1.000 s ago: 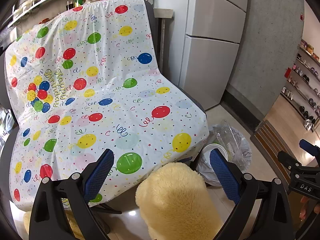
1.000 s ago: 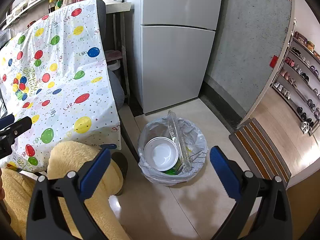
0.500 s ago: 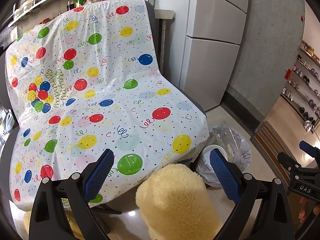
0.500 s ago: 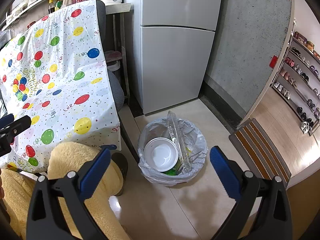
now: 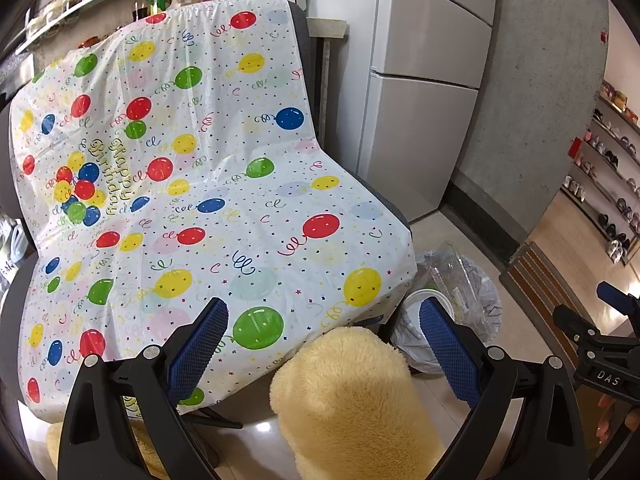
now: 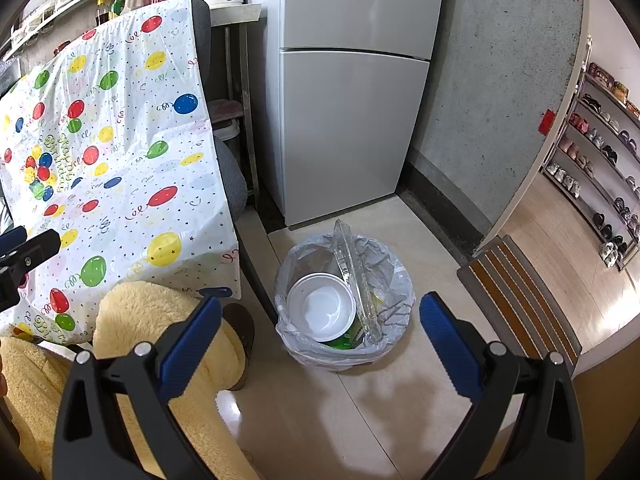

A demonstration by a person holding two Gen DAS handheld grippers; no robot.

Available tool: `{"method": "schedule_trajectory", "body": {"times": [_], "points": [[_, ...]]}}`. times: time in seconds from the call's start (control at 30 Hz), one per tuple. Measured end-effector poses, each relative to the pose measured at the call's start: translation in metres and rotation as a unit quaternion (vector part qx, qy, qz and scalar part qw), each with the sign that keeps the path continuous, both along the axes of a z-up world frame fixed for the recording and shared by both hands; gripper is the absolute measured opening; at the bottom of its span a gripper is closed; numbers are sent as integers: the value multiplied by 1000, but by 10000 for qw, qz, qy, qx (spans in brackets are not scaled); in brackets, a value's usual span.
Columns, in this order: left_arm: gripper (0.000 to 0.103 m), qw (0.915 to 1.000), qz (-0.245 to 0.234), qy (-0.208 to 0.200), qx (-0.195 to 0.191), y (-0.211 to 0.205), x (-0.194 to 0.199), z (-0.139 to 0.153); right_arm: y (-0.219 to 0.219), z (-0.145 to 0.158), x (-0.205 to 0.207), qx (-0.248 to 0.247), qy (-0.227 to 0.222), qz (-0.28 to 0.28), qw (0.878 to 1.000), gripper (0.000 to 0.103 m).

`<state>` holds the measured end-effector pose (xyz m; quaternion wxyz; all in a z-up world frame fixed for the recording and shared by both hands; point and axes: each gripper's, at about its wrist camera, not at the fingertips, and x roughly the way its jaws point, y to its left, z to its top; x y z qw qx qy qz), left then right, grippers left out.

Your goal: Collect trash

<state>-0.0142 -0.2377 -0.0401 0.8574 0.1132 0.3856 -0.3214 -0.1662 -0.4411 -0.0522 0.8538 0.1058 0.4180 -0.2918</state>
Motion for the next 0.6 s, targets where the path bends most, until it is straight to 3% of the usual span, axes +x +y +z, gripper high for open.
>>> {"method": "schedule_trajectory", "body": {"times": [0.4,0.6], "points": [[96,9996,-166,-150,-160,2,-3,0,-1,-2,0,-8,17,-13,10000,97],[96,9997,-195,135,-92,11,12,-12,3,0,15,-16,-49,119,9999,97]]}}
